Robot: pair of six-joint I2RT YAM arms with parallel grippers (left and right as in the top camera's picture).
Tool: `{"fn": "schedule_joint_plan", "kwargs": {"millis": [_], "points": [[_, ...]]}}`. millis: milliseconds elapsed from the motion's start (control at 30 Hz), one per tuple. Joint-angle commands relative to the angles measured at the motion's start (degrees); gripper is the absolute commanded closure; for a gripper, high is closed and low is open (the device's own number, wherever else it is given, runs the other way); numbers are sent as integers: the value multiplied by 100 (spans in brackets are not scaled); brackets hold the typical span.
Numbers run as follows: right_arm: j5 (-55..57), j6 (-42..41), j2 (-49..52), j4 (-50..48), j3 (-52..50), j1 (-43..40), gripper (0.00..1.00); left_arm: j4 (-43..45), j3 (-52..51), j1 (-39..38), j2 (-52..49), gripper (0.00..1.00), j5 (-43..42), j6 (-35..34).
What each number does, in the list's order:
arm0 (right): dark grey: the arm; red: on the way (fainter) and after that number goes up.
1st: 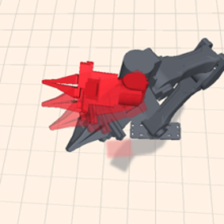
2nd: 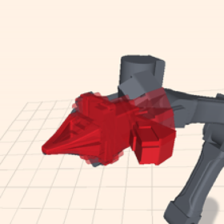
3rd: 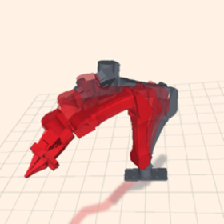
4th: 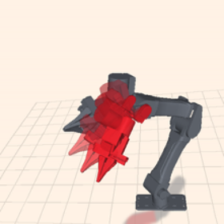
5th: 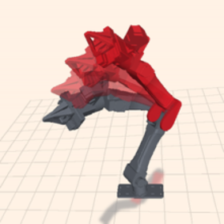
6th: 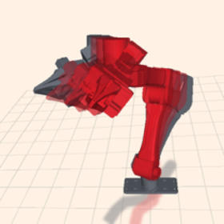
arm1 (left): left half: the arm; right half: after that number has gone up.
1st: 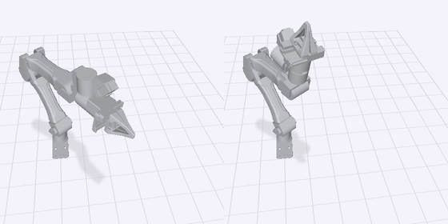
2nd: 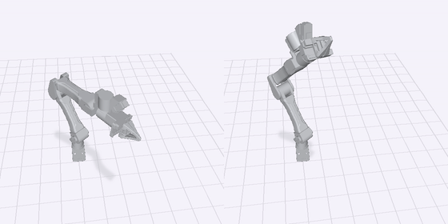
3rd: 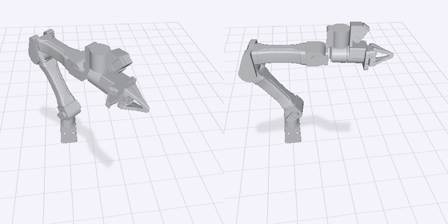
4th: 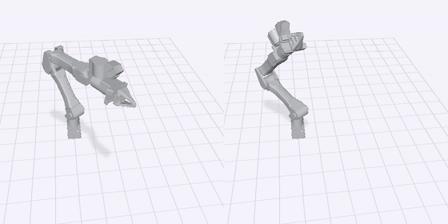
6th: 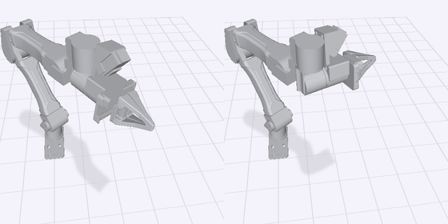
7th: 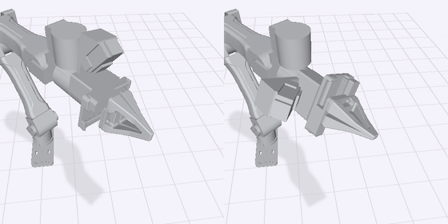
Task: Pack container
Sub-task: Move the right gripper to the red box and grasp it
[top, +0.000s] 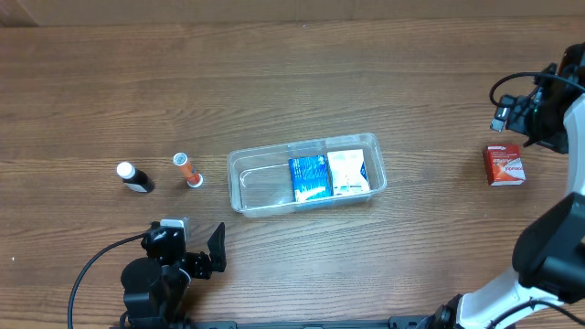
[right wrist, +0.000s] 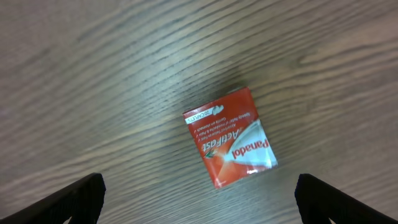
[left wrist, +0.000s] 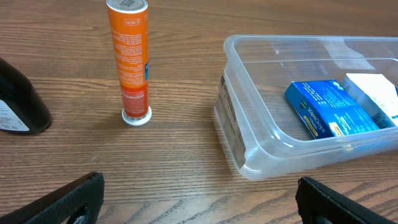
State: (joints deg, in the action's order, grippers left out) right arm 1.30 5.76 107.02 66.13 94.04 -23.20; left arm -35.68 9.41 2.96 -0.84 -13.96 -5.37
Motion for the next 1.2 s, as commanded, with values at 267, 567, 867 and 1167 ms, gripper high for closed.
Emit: {"fn": "schedule_joint_plan", "kwargs": {"millis": [267, 567, 867, 1167], "points": [[162, 953, 1106, 105, -22, -402, 0, 13, -15, -33, 57, 0, -24, 111], [289, 1091, 1237, -35, -260, -487, 0, 13, -15, -33, 57, 0, -24, 111], [385, 1110, 1237, -671, -909, -387, 0, 13, -15, -33, 57, 0, -26, 111], [87, -525, 1237, -1099, -909, -282, 30, 13, -15, -33, 57, 0, -24, 111]]}}
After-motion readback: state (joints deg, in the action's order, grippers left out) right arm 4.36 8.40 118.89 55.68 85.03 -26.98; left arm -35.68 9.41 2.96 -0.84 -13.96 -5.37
